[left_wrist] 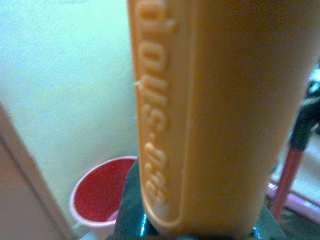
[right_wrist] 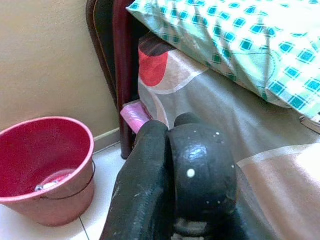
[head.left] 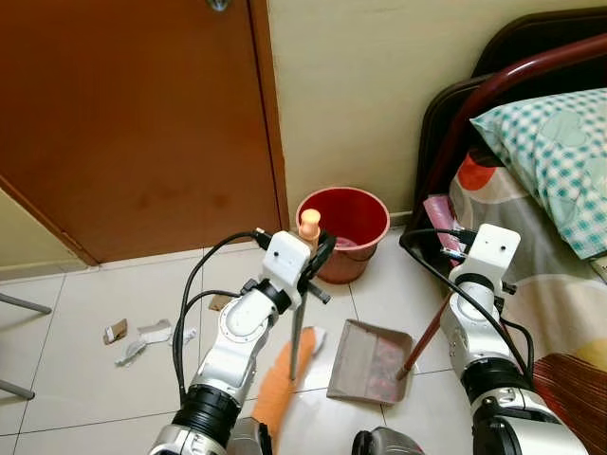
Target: Sweep floor
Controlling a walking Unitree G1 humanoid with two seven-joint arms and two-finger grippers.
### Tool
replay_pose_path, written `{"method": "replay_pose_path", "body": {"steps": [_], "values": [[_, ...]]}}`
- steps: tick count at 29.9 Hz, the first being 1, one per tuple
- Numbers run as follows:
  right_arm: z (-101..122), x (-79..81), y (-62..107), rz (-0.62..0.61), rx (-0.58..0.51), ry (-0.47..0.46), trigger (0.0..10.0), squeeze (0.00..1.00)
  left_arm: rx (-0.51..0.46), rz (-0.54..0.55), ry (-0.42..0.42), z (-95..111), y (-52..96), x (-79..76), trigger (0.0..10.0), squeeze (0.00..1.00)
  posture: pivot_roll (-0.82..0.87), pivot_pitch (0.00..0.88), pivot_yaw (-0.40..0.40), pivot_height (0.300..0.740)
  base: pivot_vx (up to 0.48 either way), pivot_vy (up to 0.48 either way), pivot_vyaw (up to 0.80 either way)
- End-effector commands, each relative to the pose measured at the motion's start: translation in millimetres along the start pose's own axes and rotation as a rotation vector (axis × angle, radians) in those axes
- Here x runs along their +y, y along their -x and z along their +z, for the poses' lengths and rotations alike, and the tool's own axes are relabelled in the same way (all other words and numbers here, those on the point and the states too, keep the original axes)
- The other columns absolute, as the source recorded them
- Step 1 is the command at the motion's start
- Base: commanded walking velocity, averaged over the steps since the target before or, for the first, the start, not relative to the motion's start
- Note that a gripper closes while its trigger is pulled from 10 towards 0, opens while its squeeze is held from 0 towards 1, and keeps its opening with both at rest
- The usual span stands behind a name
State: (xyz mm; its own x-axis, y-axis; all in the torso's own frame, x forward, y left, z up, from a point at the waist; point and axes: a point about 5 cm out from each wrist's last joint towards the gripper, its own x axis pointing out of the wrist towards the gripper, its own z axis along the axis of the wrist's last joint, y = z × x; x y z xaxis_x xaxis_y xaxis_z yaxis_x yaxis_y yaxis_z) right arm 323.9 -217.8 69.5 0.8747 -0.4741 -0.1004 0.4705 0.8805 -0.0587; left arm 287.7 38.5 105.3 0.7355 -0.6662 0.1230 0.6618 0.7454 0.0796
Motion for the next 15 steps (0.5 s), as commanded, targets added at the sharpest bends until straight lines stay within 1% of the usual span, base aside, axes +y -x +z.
{"method": "replay_pose_path", "body": {"steps": [1,3,5,7,8,9,10,11,12,14,15], "values": [[2.5,5.2,-1.0,0.014,-0.006,0.015,10.0,0.00,-0.076,-0.042,0.106,13.9,-9.4,-16.8,10.0,0.00,0.03,0.197,0.032,0.740,0.000,0.000,0.00],[2.8,6.8,-1.3,0.022,-0.004,0.015,10.0,0.00,-0.111,-0.050,0.133,23.3,-14.3,-21.6,10.0,0.00,0.03,0.194,0.029,0.740,0.000,0.000,0.00],[3.4,9.2,-1.5,0.031,-0.002,0.012,10.0,0.00,-0.160,-0.045,0.176,37.7,-20.9,-25.3,10.0,0.00,0.03,0.188,0.026,0.740,0.000,0.000,0.00],[4.2,11.9,-1.8,0.040,0.000,0.010,10.0,0.00,-0.196,-0.026,0.237,48.6,-25.8,-24.6,10.0,0.00,0.03,0.179,0.023,0.740,0.000,0.000,0.00],[4.8,13.6,-2.0,0.046,0.000,0.008,10.0,0.00,-0.212,-0.009,0.256,53.6,-26.7,-22.0,10.0,0.00,0.03,0.172,0.021,0.740,0.000,0.000,0.00],[4.8,13.6,-2.0,0.046,0.000,0.008,10.0,0.00,-0.212,-0.009,0.256,53.6,-26.7,-22.0,10.0,0.00,0.03,0.172,0.021,0.740,0.000,0.000,0.00],[6.4,16.6,-2.8,0.058,0.001,0.002,10.0,0.00,-0.231,0.028,0.279,60.1,-26.3,-14.5,10.0,0.00,0.03,0.162,0.019,0.740,0.000,0.000,0.00],[7.6,18.9,-3.0,0.068,0.000,-0.002,10.0,0.00,-0.240,0.067,0.267,62.3,-22.6,-4.5,10.0,0.00,0.03,0.153,0.016,0.740,0.000,0.000,0.00],[7.6,18.9,-3.0,0.068,0.000,-0.002,10.0,0.00,-0.240,0.067,0.267,62.3,-22.6,-4.5,10.0,0.00,0.03,0.153,0.016,0.740,0.000,0.000,0.00],[9.7,22.9,-3.7,0.082,0.000,-0.010,10.0,0.00,-0.241,0.123,0.241,63.0,-15.4,12.7,10.0,0.00,0.04,0.140,0.012,0.740,0.000,0.000,0.00],[9.7,22.9,-3.7,0.082,0.000,-0.010,10.0,0.00,-0.241,0.123,0.241,63.0,-15.4,12.7,10.0,0.00,0.04,0.140,0.012,0.740,0.000,0.000,0.00]]}}
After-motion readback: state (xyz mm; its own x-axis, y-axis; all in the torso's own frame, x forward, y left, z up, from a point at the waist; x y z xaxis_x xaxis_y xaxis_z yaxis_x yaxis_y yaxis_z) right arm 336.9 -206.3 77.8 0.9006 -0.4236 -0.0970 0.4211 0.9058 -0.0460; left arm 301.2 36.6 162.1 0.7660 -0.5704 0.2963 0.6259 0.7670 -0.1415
